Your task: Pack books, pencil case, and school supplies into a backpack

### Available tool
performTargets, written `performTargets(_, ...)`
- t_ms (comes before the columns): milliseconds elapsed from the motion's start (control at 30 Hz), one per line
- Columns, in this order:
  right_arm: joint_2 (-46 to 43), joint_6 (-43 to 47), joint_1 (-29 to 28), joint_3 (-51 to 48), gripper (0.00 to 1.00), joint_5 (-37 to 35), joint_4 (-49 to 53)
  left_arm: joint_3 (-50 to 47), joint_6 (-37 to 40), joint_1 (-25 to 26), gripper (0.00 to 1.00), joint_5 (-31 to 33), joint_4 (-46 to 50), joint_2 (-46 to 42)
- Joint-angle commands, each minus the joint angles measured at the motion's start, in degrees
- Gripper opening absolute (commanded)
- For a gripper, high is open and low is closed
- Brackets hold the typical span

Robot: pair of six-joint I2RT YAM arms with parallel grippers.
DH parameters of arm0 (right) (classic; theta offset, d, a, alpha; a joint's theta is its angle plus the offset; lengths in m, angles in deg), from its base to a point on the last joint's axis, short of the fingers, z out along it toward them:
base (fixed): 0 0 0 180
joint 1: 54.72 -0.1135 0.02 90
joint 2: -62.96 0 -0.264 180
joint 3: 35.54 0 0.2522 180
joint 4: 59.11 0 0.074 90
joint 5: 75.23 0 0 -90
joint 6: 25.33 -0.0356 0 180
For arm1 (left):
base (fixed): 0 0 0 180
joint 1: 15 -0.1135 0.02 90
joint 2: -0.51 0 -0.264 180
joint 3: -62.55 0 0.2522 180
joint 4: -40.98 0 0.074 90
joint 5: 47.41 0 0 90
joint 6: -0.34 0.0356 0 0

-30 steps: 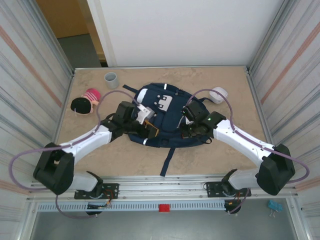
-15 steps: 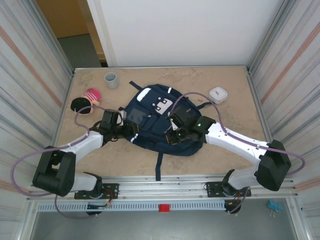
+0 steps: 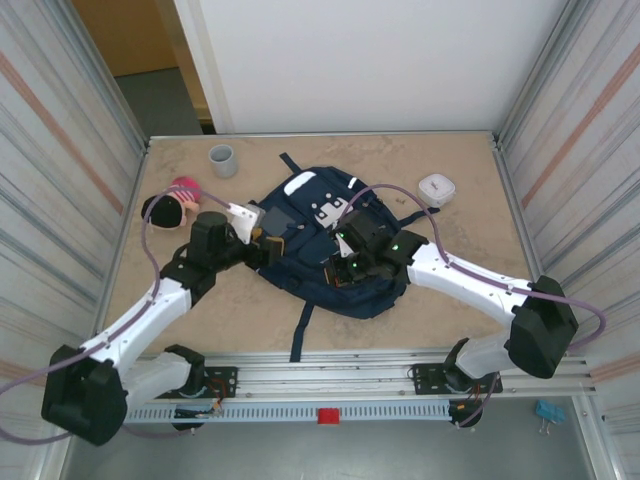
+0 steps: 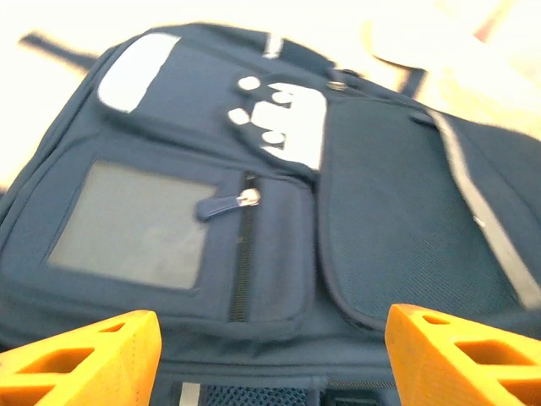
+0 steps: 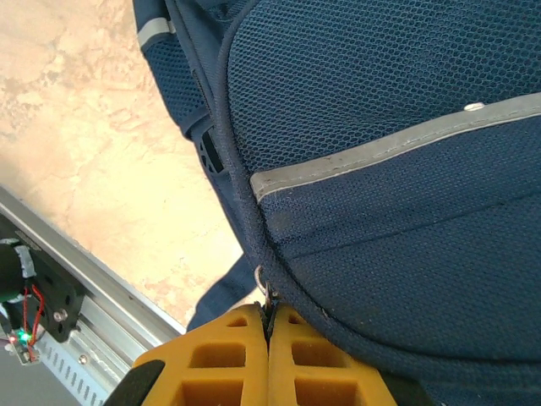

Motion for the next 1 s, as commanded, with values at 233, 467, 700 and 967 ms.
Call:
performTargets(233, -0.82, 1.58, 1.79, 1.52, 0.00, 4.47, -1.81, -0.70, 33.07, 5.26, 0.68, -14.63, -1.06, 3.75)
performTargets(467, -0.72, 1.74, 2.69, 0.75, 0.00, 6.50, -3.05, 3.51, 41.43, 7.43, 0.67, -17.66, 0.18, 11.22)
performTargets(700, -1.06, 1.79, 3.15, 0.37, 0.00, 7.53, -3.47, 6.34, 44.94, 9.82, 0.67, -18.32, -1.34, 15.97)
performTargets(967, -1.59, 1.74, 3.57, -0.03, 0.00, 8.14, -3.79, 8.08, 46.87, 10.57, 0.65, -20.01, -1.44, 19.00)
